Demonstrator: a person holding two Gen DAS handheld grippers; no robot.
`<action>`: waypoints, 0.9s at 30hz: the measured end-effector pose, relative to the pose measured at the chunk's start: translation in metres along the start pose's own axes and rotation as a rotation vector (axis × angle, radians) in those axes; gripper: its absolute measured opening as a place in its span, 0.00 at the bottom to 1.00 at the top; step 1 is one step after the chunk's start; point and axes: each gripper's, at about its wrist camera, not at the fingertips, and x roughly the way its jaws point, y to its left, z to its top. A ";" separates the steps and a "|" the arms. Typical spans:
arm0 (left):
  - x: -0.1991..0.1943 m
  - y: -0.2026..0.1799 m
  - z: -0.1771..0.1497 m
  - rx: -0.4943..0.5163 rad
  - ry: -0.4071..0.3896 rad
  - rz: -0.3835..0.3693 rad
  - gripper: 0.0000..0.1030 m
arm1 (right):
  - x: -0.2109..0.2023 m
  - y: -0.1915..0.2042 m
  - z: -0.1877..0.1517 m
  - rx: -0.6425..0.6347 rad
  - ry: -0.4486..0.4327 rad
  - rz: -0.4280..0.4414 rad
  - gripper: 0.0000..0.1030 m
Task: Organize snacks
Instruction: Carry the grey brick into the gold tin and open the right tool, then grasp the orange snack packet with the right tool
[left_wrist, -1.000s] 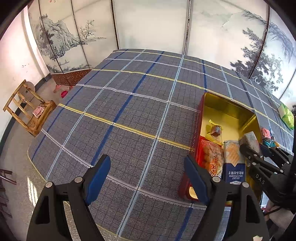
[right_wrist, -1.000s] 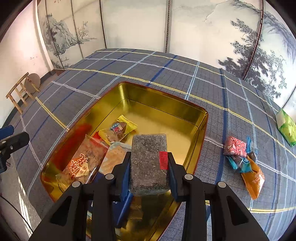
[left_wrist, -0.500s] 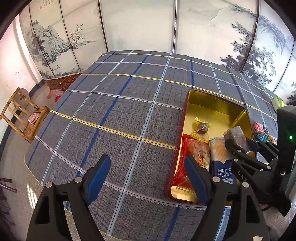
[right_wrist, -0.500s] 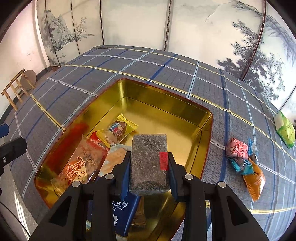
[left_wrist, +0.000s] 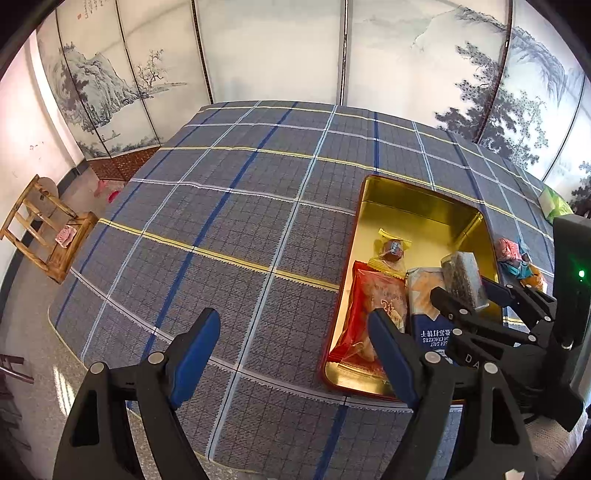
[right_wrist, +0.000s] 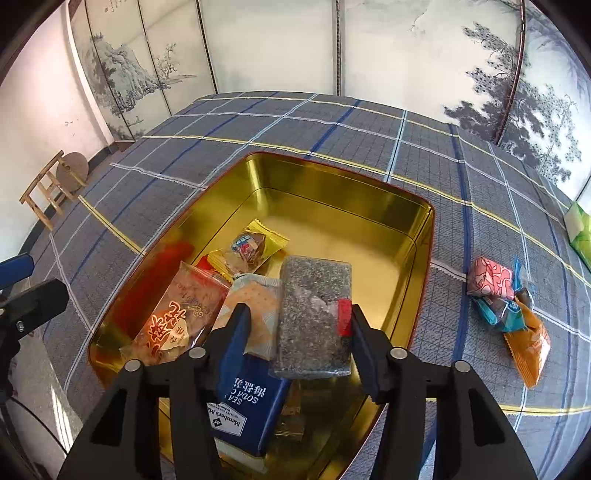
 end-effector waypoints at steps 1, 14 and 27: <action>0.000 -0.002 0.000 0.001 -0.001 0.001 0.77 | -0.002 0.000 -0.001 -0.006 -0.005 0.001 0.56; -0.005 -0.022 0.003 0.037 -0.008 0.000 0.77 | -0.051 -0.037 0.006 0.039 -0.111 0.075 0.61; -0.005 -0.064 0.009 0.118 0.005 -0.033 0.77 | -0.063 -0.162 -0.018 -0.009 -0.068 -0.083 0.64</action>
